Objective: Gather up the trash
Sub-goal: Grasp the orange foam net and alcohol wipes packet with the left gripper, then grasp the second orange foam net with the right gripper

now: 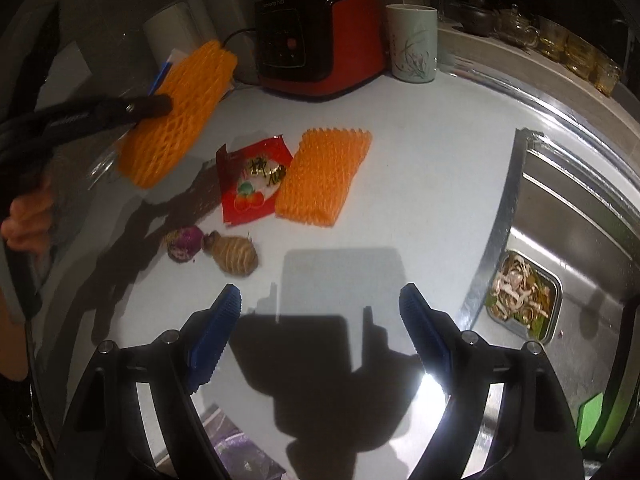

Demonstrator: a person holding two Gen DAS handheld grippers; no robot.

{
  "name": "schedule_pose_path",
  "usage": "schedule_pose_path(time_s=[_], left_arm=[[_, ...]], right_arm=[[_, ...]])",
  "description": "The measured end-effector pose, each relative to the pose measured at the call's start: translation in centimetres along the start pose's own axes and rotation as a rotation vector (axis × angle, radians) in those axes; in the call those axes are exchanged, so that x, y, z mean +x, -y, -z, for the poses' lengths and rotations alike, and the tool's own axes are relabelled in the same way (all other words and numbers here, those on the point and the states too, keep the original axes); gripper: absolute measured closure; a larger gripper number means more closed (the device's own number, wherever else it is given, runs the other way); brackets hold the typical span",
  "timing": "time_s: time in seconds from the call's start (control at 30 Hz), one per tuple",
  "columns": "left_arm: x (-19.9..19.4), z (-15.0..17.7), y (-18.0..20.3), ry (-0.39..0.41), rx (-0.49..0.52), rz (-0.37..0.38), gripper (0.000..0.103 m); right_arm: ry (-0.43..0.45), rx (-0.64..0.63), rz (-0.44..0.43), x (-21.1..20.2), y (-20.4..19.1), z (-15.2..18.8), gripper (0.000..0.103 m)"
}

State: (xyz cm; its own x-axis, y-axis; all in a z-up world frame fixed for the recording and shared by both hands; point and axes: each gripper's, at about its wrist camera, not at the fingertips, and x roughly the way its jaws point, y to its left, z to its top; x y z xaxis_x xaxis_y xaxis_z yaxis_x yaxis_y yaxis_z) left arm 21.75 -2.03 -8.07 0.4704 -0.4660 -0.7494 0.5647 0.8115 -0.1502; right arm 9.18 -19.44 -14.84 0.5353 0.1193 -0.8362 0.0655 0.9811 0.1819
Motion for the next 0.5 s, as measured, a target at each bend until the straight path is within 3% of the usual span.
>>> schedule_pose_path(time_s=[0.23,0.5], left_arm=[[-0.5,2.5,-1.7,-0.035,-0.054,-0.039,0.090],[-0.7,3.3,-2.5,-0.029,-0.090,-0.064,0.090]], right_arm=[[-0.020,-0.019,0.031,5.8,-0.6,-6.1,0.022],[-0.093,-0.039,0.094,11.2,-1.0,-8.2,0.022]])
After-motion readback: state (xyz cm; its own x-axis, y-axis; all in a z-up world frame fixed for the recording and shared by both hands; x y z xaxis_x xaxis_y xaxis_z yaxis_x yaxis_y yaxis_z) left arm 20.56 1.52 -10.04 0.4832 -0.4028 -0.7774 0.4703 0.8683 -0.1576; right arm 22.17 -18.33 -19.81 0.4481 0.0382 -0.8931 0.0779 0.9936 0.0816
